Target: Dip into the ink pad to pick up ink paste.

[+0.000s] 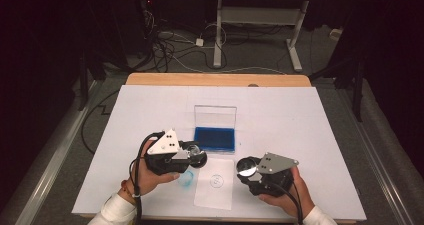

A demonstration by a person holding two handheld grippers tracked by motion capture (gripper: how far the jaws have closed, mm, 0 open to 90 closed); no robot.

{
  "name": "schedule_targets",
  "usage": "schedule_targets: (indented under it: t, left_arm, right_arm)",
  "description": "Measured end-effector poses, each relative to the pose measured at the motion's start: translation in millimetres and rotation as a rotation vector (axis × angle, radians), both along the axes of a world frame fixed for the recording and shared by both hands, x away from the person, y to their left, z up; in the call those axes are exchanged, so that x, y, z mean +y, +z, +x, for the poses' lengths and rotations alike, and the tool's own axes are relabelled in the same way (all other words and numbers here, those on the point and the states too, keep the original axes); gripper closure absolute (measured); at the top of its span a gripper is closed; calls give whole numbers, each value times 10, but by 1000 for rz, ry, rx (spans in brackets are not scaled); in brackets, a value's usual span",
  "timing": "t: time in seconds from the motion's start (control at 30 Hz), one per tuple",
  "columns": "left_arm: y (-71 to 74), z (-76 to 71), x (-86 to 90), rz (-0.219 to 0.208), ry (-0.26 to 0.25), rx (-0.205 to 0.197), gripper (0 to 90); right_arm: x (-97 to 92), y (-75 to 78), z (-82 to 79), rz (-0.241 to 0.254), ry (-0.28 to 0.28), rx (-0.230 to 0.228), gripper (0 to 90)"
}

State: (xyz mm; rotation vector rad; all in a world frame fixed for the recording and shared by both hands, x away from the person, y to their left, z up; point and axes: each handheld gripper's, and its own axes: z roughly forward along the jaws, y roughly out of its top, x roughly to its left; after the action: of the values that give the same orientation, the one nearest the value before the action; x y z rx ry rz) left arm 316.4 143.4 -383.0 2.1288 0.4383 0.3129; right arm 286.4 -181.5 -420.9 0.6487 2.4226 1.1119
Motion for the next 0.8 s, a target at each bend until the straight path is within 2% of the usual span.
schedule_targets:
  t: [0.33,0.5,0.73,0.8]
  left_arm:
    - [-58,95,69,27,36,-2,551]
    - [-60,116,108,25,56,-3,551]
    - [-26,231,16,32,44,2,551]
    - [-10,251,-28,44,39,-8,551]
  right_arm:
    - [-342,70,9,28,-76,-33,387]
    - [-453,87,7,39,-104,-42,387]
    - [-570,76,-21,40,-129,-37,387]
    - [-608,82,-26,36,-138,-39,387]
